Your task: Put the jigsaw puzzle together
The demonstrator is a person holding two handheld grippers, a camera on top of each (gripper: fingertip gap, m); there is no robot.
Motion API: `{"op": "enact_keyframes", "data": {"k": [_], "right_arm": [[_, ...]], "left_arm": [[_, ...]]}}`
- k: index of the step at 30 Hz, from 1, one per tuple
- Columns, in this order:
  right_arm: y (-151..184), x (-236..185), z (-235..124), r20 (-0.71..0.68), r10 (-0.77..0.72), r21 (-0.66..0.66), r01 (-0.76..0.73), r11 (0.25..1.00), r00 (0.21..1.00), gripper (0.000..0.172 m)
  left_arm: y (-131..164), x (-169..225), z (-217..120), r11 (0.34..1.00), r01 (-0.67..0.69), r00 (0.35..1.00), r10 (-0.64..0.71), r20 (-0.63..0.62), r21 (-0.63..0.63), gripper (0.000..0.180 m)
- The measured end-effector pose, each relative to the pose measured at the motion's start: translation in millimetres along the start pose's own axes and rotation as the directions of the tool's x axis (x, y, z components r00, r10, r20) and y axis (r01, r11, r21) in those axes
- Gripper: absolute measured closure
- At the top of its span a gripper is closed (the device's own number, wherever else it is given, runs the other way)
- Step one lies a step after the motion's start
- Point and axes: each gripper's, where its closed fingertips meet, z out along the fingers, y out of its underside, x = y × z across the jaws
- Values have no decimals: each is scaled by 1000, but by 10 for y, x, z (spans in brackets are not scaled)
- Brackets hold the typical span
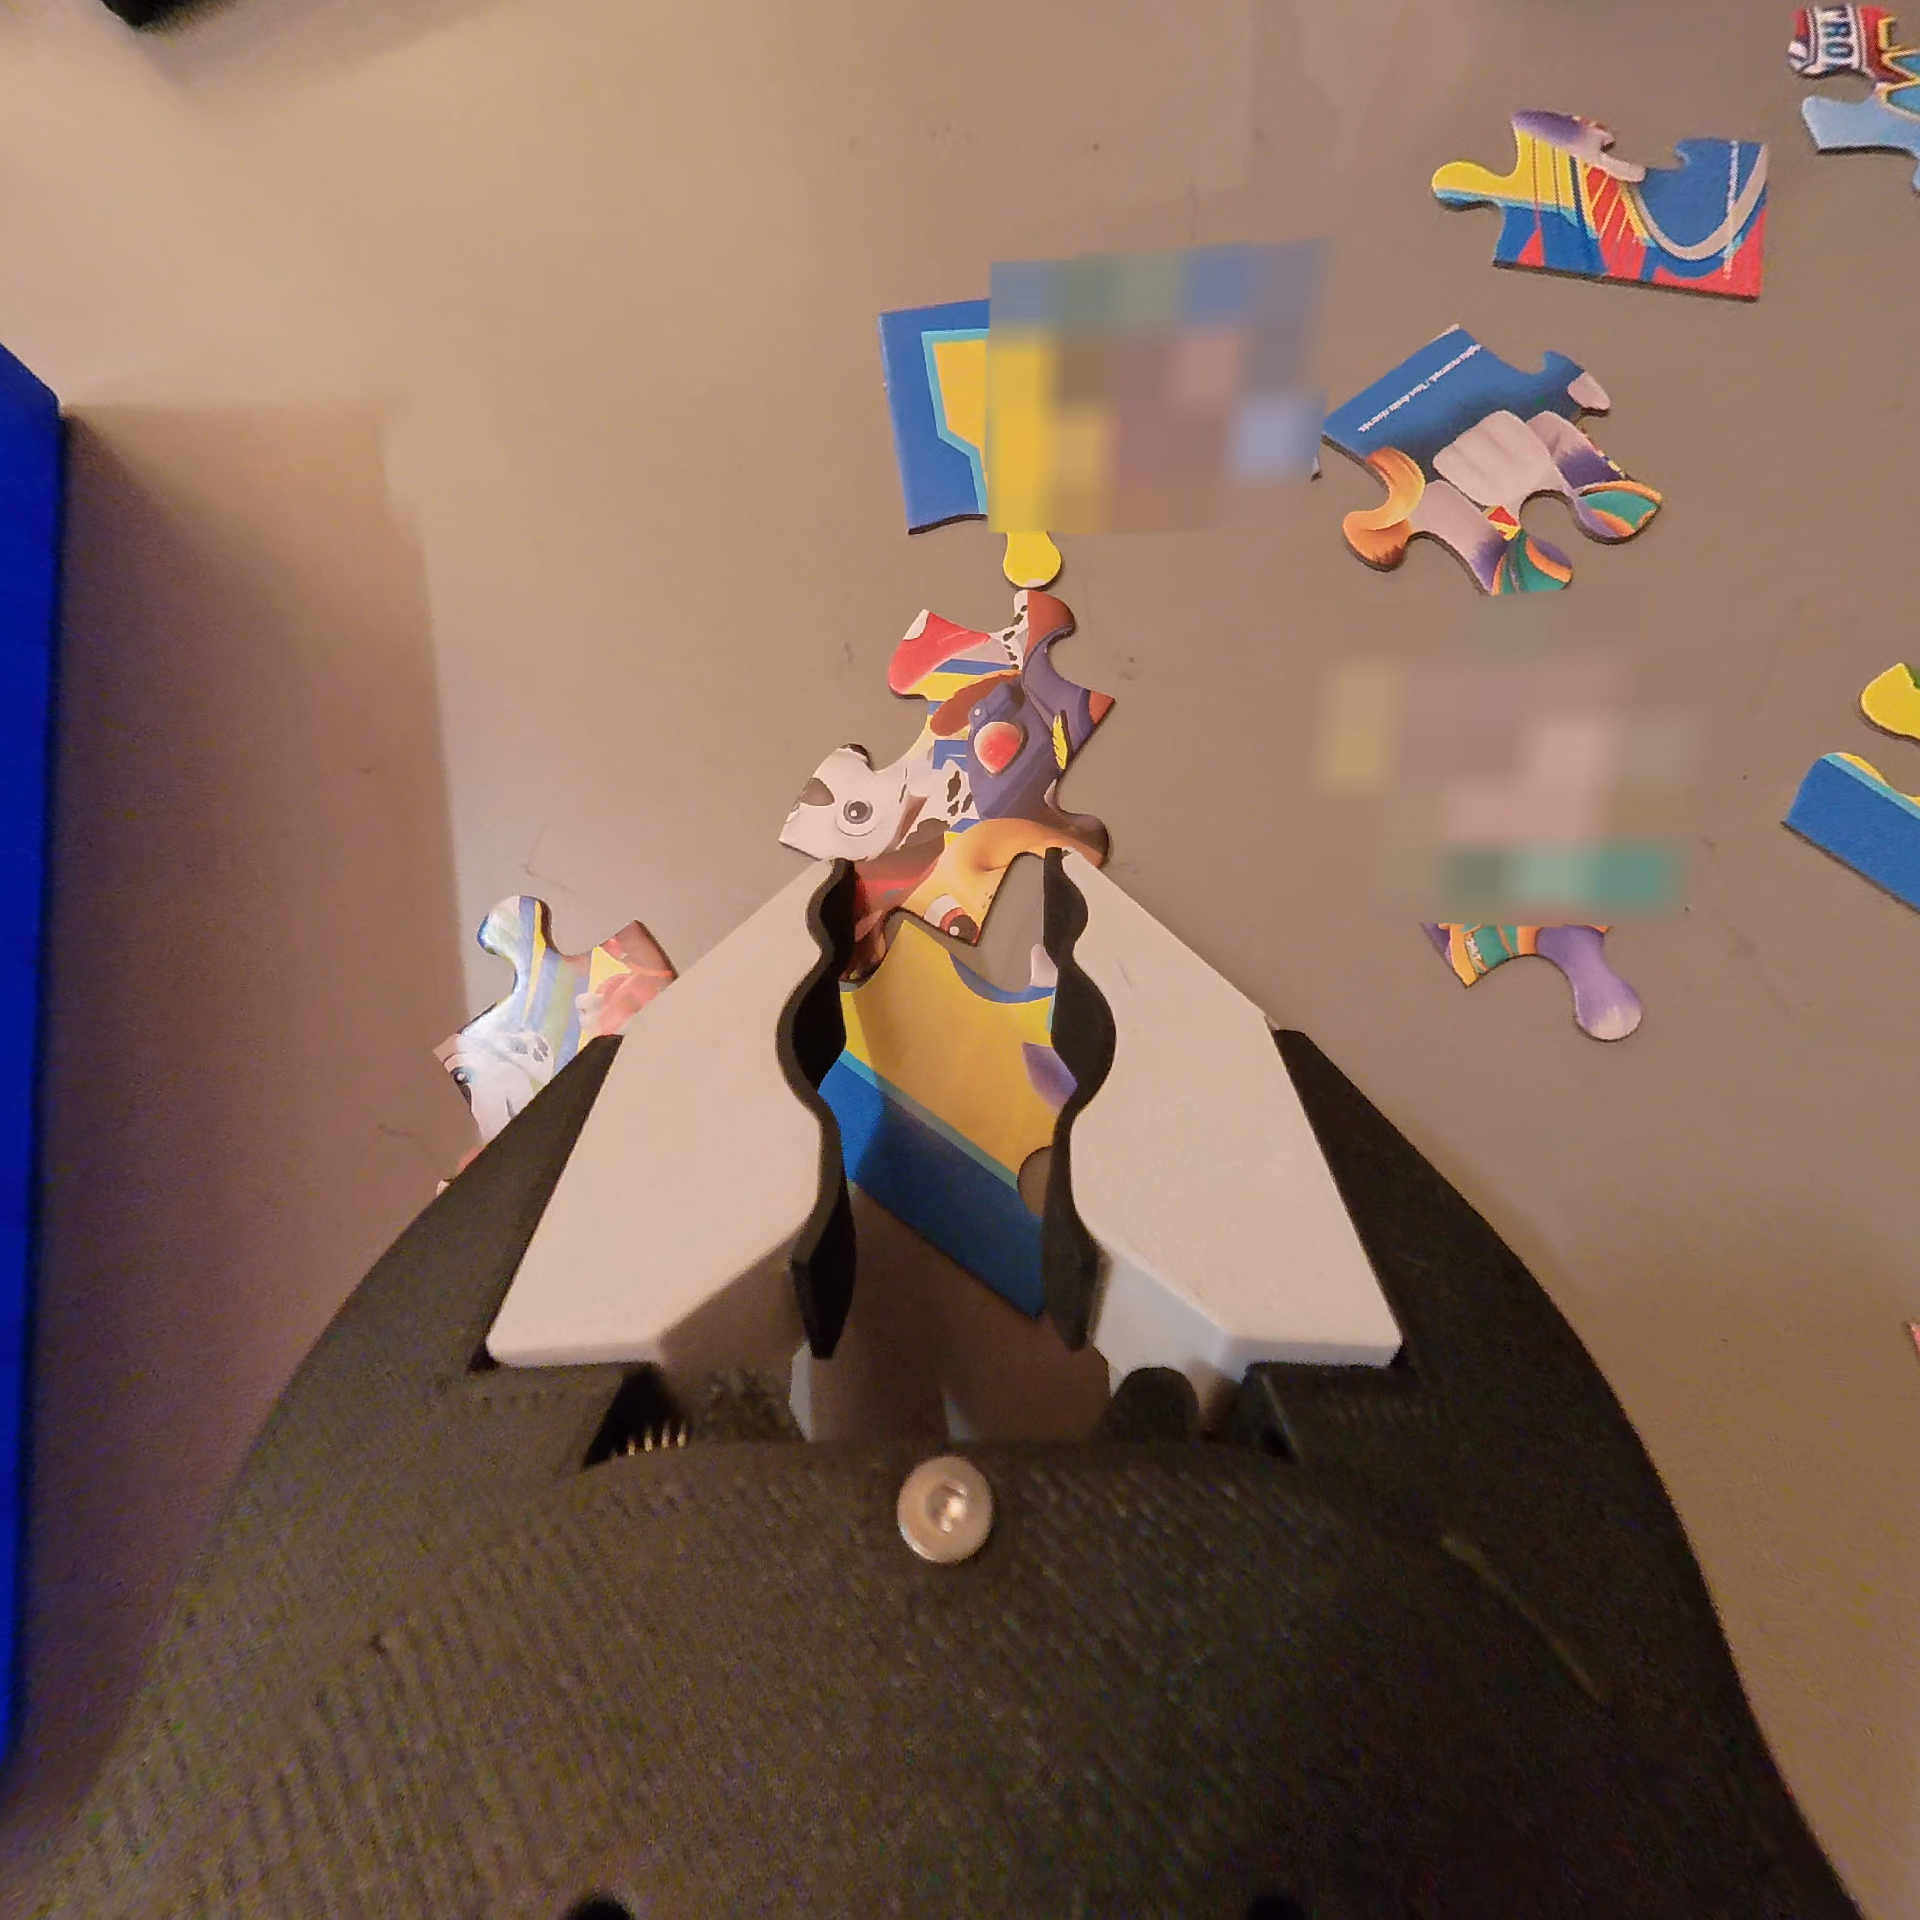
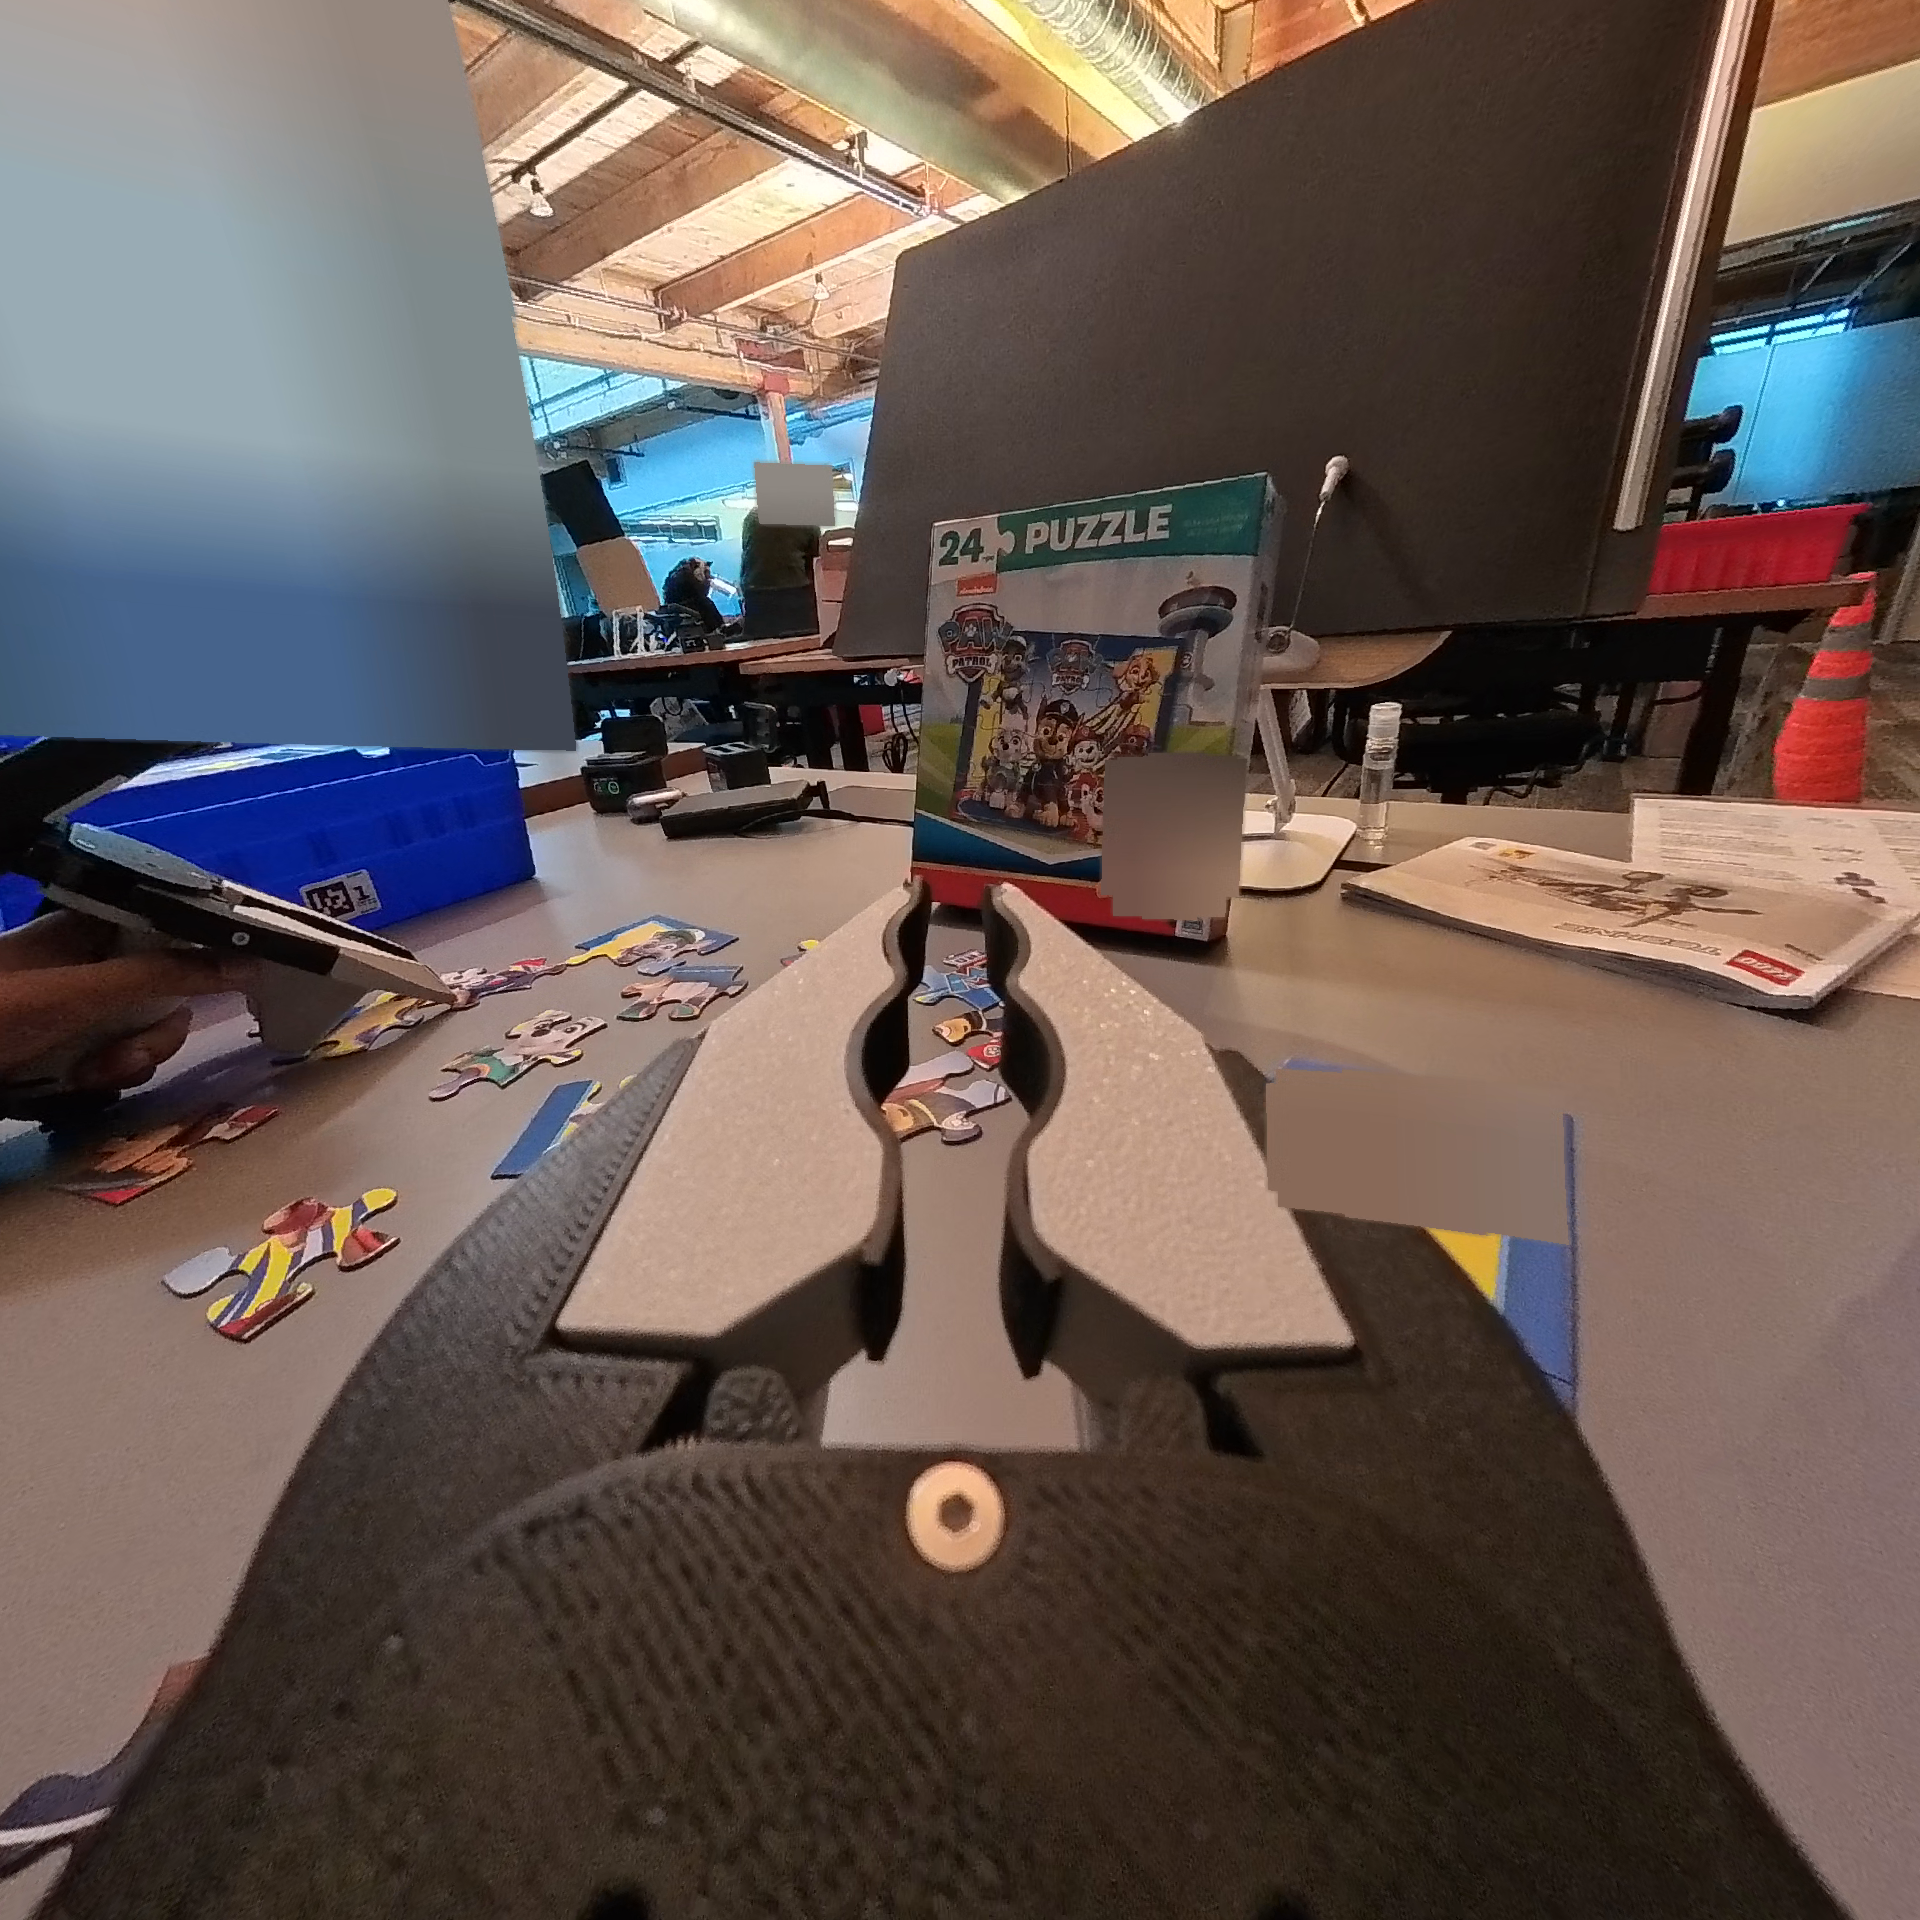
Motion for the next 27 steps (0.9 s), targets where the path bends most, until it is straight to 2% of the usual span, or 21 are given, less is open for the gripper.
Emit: {"op": "enact_keyframes", "data": {"k": [27], "right_arm": [[2, -4, 0, 2, -1, 0, 1, 1000, 1000, 164]], "left_arm": [[0, -1, 1, 1000, 2, 1000, -2, -4, -1, 144]]}}
